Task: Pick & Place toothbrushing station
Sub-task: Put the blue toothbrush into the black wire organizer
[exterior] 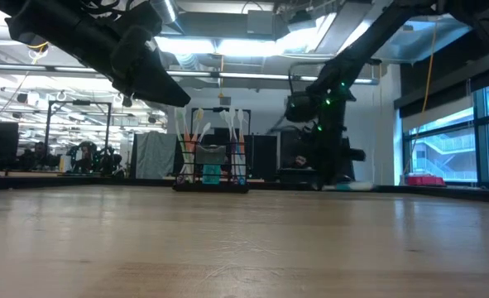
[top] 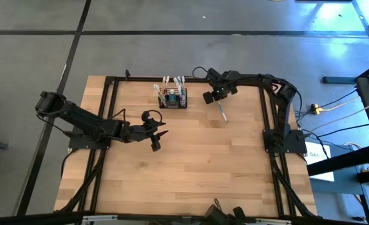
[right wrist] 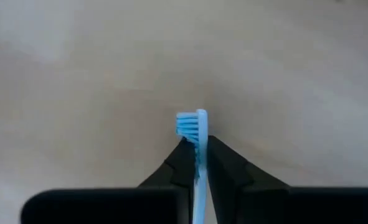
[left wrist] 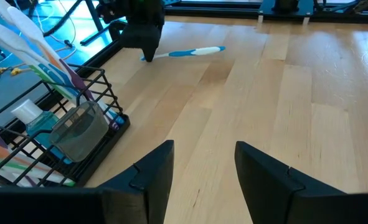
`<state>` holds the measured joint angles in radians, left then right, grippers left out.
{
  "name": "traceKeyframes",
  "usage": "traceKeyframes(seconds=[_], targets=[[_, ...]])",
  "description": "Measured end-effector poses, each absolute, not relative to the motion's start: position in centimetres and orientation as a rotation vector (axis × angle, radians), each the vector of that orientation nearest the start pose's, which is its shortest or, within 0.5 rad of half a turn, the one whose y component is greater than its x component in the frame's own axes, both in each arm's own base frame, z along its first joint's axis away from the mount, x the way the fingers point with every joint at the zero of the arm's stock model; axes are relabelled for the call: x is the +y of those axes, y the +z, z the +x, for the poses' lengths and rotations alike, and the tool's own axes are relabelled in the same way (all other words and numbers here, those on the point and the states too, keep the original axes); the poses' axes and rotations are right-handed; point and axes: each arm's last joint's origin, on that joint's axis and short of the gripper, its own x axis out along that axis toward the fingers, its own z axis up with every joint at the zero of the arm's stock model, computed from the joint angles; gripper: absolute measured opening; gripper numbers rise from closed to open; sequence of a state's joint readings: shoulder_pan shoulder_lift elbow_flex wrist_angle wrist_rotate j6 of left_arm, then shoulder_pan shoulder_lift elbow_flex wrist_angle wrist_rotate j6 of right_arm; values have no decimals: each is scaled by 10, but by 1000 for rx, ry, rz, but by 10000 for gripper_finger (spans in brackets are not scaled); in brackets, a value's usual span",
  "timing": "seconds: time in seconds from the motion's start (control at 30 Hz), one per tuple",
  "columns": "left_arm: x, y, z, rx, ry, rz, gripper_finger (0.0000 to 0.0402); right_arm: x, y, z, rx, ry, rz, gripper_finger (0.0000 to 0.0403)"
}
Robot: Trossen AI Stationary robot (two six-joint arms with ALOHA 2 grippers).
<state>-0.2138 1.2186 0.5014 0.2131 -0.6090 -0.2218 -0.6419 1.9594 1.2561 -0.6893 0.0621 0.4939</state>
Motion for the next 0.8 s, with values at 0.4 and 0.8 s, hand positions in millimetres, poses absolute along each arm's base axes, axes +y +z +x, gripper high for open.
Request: traceKeyframes(seconds=[0.4, 0.8], targets=[[-33, 189, 230, 440, 437, -3, 166, -210, 188, 316, 1211, -729, 663, 27], [-37, 187, 228, 466, 425, -12, 166, -181, 285, 284, 994, -716, 509, 27]])
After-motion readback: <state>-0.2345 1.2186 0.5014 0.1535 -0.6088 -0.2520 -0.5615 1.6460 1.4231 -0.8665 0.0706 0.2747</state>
